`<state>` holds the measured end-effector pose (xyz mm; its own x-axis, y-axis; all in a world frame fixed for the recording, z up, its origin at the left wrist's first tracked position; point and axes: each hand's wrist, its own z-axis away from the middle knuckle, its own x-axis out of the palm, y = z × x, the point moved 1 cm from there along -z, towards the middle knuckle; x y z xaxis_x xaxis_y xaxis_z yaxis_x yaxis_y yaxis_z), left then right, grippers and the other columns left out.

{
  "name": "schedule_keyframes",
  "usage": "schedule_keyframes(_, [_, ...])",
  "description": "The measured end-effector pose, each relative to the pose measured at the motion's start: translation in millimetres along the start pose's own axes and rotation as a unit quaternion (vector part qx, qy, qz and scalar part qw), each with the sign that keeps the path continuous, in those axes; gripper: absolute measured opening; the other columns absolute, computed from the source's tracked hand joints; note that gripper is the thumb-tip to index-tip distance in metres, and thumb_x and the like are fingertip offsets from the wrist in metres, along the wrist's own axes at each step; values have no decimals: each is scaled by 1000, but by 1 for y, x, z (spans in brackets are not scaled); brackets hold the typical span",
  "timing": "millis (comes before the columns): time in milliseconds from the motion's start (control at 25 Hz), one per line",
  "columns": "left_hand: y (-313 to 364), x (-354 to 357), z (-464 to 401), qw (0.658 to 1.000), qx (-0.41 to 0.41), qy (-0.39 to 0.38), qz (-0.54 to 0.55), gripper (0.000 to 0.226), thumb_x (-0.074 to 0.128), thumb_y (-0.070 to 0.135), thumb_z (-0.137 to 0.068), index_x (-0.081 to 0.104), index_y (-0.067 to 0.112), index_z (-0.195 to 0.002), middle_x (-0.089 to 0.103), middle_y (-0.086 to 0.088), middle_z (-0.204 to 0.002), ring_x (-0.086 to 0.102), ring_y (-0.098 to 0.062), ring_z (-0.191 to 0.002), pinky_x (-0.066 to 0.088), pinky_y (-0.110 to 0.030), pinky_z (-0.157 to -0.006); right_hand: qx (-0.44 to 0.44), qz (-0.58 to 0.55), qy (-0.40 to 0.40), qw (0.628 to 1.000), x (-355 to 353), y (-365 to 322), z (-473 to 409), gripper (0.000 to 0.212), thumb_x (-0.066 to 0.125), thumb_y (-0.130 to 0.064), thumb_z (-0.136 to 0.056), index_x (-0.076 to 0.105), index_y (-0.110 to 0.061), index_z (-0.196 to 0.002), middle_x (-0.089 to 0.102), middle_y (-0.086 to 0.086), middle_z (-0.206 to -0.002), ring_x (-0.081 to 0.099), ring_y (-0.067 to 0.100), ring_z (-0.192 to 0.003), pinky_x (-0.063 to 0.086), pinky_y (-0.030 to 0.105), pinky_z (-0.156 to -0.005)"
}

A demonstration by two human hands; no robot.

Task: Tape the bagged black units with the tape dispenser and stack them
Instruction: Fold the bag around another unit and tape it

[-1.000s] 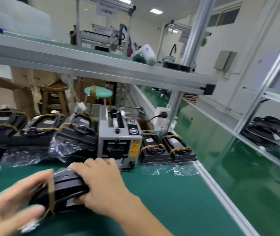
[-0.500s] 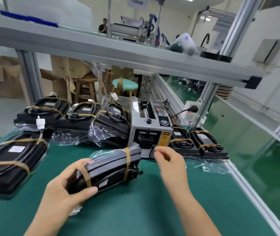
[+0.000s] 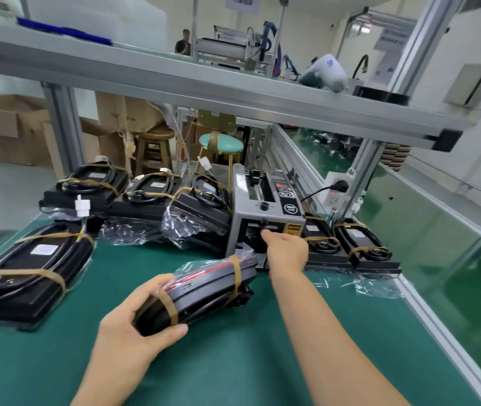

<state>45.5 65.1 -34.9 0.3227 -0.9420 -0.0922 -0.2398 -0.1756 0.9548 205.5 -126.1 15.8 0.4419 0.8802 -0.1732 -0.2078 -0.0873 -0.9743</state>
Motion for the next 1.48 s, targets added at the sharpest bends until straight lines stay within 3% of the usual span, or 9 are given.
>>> schedule_keyframes(160, [2,0,4,1000,-2,-6,-11,73,90,11,-49,66,48,-107,71,14,-106,65,-4,-99,46,-15,-91,72,-75,4,995,0,-13,14,25,74,-15,-82,57,-14,-64,54,1,-66,53,22,-67,43,29,-63])
schedule_keyframes(240, [4,1,7,1000,0,4,-20,71,87,16,-48,65,49,-107,70,15,-105,65,-4,-98,45,-11,-88,39,-122,-89,988,-12,-19,41,20,72,-16,-83,64,-16,-65,56,-1,-65,49,14,-61,39,23,-57])
schedule_keyframes(320, [5,6,10,999,3,20,-30,75,90,6,-51,64,50,-106,70,17,-104,65,-3,-97,43,-6,-84,-67,-108,-241,962,-27,-21,80,12,75,-23,-77,74,-20,-66,68,-9,-81,62,2,-76,44,12,-64])
schedule_keyframes(440, [11,17,18,997,15,54,-55,79,87,-2,-53,63,53,-103,68,24,-100,64,3,-91,40,0,-79,-147,-27,-371,917,-40,-9,125,10,76,-30,-74,75,-26,-66,52,-25,-129,44,-13,-121,35,15,-92])
schedule_keyframes(640, [20,30,27,993,20,92,-70,76,88,-3,-52,64,52,-98,66,30,-94,61,6,-86,38,3,-74,-169,35,-314,934,-44,8,125,17,73,-24,-78,73,-28,-62,38,-27,-142,31,-2,-135,25,39,-114])
schedule_keyframes(800, [20,32,28,993,20,95,-72,77,88,-2,-52,61,51,-102,64,31,-95,61,7,-87,39,1,-75,-167,35,-332,928,-45,7,125,13,76,-27,-75,74,-26,-63,38,-32,-137,25,-7,-136,29,24,-101])
schedule_keyframes(1080, [21,31,27,993,25,95,-69,76,88,-2,-52,62,49,-103,64,31,-97,60,6,-89,39,0,-77,-197,108,-321,920,-40,2,124,12,68,-41,-64,72,-30,-62,37,-44,-124,23,-7,-135,20,44,-115])
schedule_keyframes(1240, [22,31,27,993,23,93,-67,75,87,-3,-52,62,46,-104,63,32,-99,60,5,-90,38,1,-77,-207,133,-320,915,-40,3,122,23,73,-24,-78,70,-35,-58,38,-44,-119,22,-12,-129,19,44,-114])
schedule_keyframes(1480, [25,32,28,992,17,99,-72,73,87,-3,-51,64,42,-103,63,32,-97,60,6,-88,38,1,-75,-238,153,-287,915,-36,6,122,16,72,-20,-77,69,-22,-61,40,-37,-120,29,-9,-127,25,43,-112])
